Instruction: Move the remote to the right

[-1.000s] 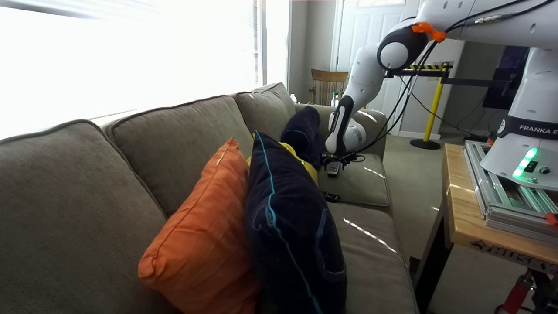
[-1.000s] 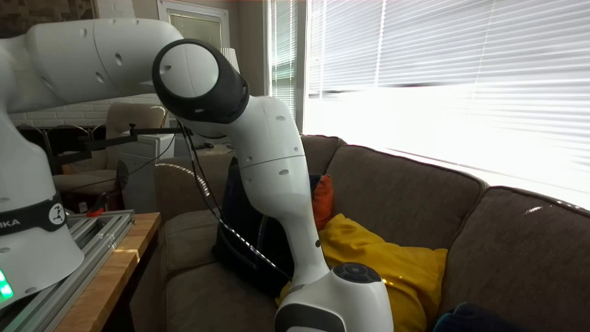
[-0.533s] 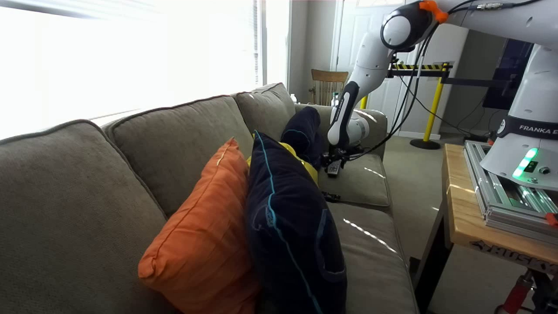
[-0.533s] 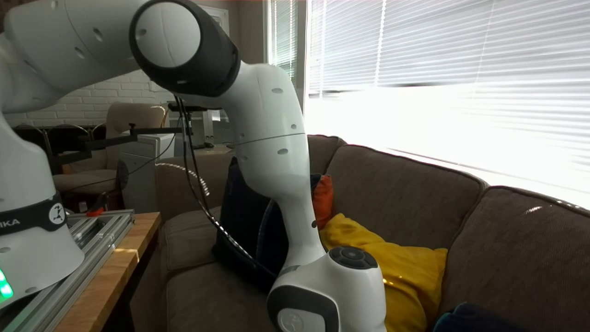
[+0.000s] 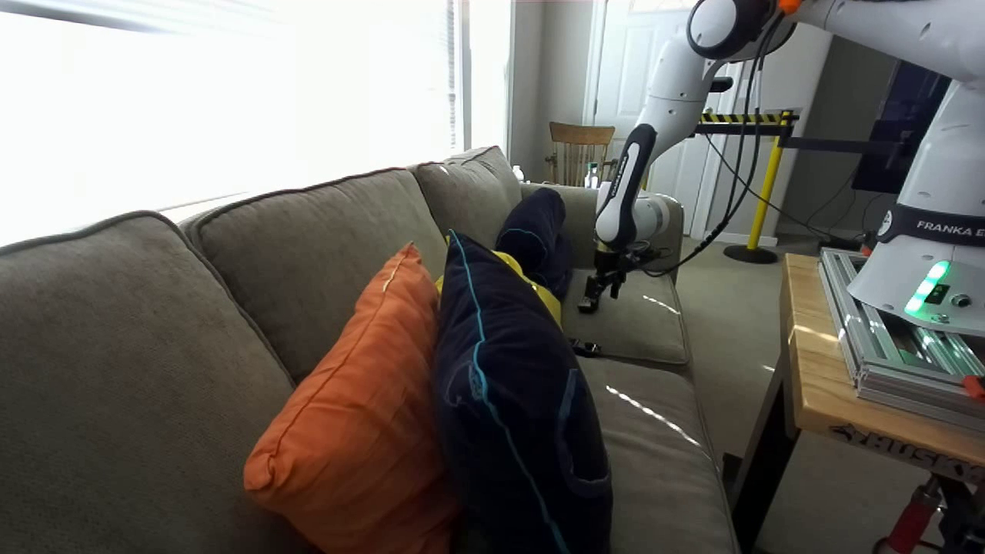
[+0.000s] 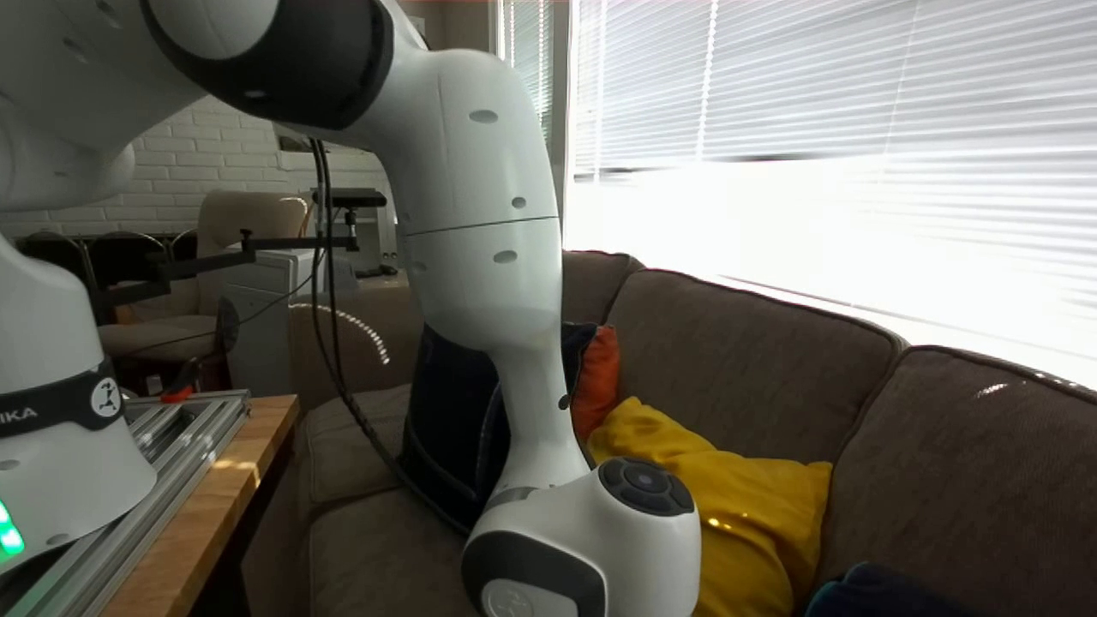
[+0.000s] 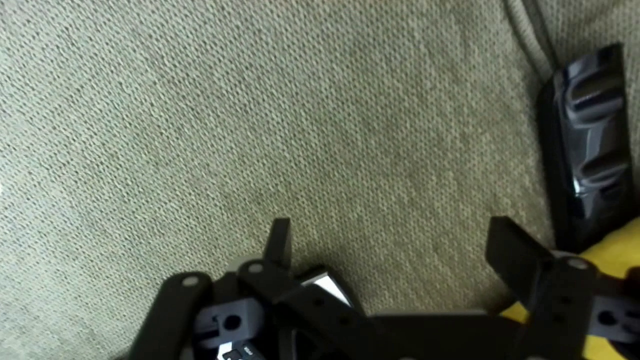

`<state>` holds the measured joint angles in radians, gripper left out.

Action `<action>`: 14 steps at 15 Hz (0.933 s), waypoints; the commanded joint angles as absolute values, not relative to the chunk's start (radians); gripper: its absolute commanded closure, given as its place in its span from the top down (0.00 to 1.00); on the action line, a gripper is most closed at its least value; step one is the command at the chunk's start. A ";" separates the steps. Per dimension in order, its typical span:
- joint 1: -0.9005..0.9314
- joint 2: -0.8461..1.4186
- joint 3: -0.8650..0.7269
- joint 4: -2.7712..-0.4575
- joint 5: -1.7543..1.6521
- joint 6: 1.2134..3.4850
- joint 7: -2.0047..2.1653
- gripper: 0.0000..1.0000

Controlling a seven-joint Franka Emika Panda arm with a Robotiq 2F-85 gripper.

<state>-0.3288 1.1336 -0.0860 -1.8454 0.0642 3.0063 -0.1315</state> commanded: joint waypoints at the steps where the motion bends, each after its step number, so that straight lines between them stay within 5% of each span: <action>1: -0.384 1.081 -0.040 -1.916 -0.022 2.983 -0.241 1.00; 14: -0.431 1.143 0.066 -1.922 -0.070 3.054 -0.327 1.00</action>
<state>-0.3955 1.1296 0.0322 -1.9133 -0.0351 3.0342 -0.3085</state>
